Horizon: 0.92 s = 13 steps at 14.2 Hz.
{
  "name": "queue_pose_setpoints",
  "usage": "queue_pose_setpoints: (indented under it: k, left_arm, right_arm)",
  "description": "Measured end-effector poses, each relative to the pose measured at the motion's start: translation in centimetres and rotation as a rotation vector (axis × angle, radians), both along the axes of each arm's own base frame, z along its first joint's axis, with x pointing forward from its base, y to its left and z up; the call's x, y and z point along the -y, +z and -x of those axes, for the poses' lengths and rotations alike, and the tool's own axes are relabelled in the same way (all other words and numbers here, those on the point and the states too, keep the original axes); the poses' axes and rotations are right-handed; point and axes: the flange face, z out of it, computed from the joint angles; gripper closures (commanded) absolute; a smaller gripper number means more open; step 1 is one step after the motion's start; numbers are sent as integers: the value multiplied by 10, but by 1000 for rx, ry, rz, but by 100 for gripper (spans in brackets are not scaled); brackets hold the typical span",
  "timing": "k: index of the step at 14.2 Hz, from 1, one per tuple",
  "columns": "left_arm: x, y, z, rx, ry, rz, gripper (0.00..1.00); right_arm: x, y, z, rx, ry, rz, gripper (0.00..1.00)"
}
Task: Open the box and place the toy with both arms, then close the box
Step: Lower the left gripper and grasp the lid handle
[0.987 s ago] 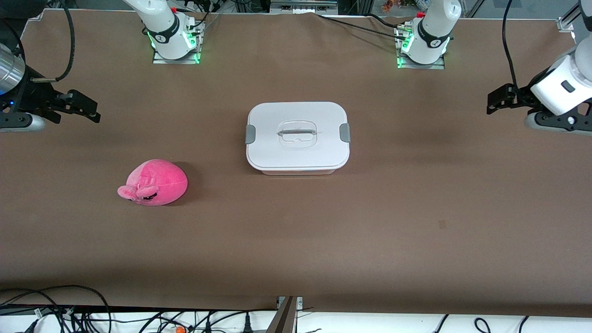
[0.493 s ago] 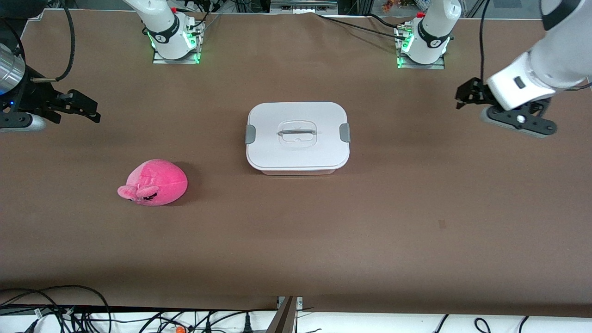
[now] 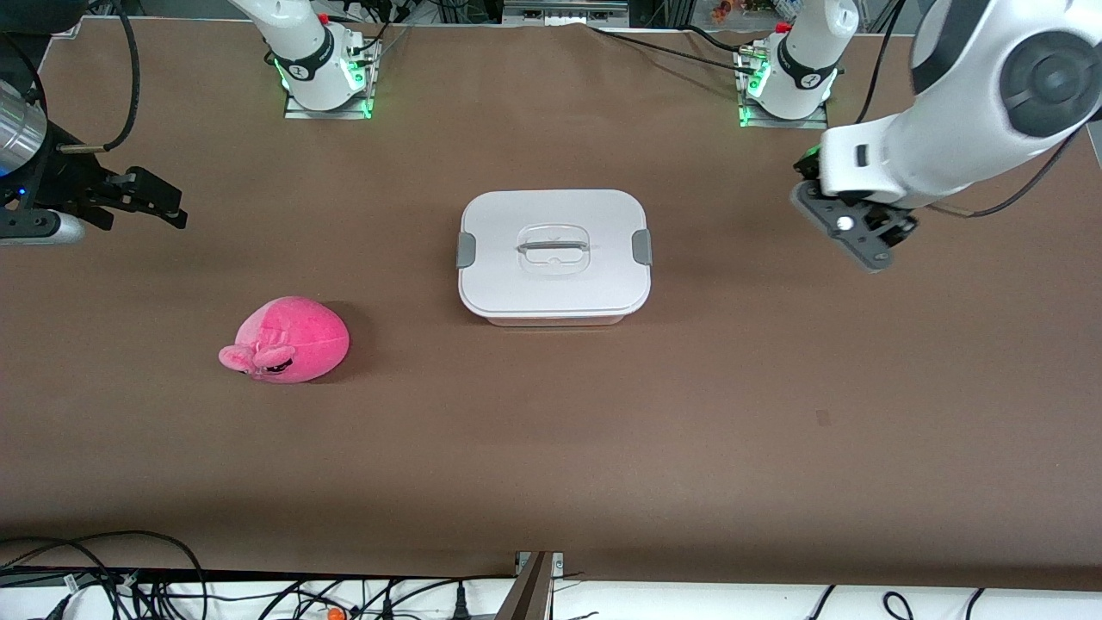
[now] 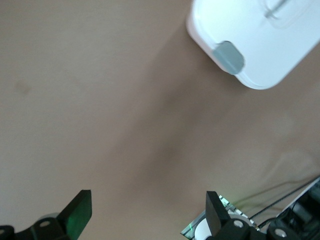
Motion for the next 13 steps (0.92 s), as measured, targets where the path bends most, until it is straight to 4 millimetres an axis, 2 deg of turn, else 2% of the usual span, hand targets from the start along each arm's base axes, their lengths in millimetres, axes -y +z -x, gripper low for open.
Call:
queue_pose_setpoints:
  k: [4,6,9,11,12,13]
  left_arm:
    - [97,-68,14,-88,-175,14,0]
    - [139,-94,16,-53,-246,48,0]
    - [213,-117,33,53,-337,115,0]
    - [270,-133,61,108,-345,142,0]
    - [291,-142,72,127,-347,154,0]
    - [303,-152,76,144,-353,162,0]
  right_arm:
    - [-2,1,0,1,3,0,0]
    - [-4,1,0,5,6,0,0]
    - [-13,3,-1,18,22,-1,0]
    - [-21,5,-3,43,35,-3,0]
    - [-22,5,-4,49,37,-4,0]
    - [-23,5,-5,52,38,-4,0]
